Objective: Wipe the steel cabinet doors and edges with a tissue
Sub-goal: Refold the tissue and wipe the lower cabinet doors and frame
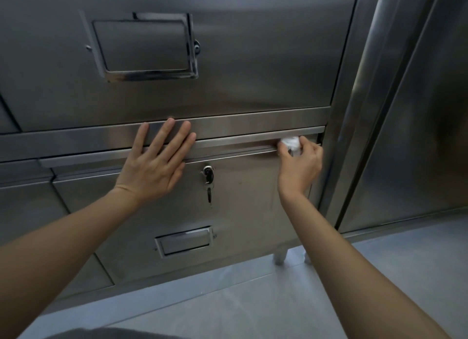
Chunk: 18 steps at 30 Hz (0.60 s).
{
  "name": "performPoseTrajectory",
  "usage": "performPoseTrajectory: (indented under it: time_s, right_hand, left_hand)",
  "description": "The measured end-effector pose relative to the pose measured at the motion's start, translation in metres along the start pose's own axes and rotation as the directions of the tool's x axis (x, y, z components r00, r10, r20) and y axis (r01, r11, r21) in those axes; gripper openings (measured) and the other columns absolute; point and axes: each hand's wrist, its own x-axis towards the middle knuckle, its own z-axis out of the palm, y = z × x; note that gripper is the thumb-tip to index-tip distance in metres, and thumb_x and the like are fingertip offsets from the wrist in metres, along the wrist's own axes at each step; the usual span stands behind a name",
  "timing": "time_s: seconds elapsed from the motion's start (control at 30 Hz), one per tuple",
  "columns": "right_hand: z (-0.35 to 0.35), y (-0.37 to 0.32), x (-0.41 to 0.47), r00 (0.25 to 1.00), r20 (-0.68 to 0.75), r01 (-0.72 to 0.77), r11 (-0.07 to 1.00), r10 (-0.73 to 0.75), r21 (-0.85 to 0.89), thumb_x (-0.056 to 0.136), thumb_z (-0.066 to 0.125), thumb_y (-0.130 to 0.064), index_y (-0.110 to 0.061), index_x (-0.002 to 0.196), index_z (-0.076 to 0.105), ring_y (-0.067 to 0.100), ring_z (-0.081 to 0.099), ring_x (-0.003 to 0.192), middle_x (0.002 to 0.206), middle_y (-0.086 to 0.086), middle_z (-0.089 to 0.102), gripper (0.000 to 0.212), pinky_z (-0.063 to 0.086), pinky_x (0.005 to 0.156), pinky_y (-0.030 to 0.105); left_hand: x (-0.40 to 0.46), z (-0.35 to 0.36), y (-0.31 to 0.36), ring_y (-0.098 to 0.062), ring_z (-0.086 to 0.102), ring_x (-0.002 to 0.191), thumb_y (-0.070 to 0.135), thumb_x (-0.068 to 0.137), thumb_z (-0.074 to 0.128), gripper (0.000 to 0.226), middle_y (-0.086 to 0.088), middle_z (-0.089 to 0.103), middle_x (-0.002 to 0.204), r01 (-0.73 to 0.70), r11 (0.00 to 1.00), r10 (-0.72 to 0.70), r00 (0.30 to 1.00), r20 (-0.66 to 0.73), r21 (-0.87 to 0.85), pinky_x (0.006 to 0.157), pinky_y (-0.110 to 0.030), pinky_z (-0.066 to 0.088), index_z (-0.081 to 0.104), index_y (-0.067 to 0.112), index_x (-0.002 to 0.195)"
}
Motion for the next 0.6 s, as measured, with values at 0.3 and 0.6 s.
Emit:
performPoseTrajectory:
  time_s: [0.3,0.6]
  right_hand:
    - [-0.002,-0.015,-0.024,0.99,0.122,0.056,0.996,-0.064,0.071,0.076,0.078,-0.012,-0.008,0.102,0.074,0.014,0.055,0.076,0.097,0.007,0.063,0.027,0.031,0.066,-0.002]
    - [-0.03,-0.009,-0.044,0.973,0.191,0.112,0.989,-0.128,0.093,0.075,0.079,-0.011,-0.014,0.101,0.075,0.009,0.058,0.07,0.093,-0.003,0.061,0.026,0.041,0.065,0.009]
  left_hand:
    - [0.0,0.002,0.0,-0.034,0.014,0.151,0.032,0.102,0.033,0.06,-0.012,0.019,0.164,-0.002,1.0,0.002,1.0,0.001,0.001,0.118,-0.058,0.011,0.025,0.009,0.157]
    - [-0.001,0.001,0.001,-0.034,0.016,0.151,0.032,0.102,0.032,0.06,-0.011,0.021,0.164,-0.005,1.0,0.005,1.0,0.005,0.001,0.118,-0.058,0.011,0.023,0.01,0.157]
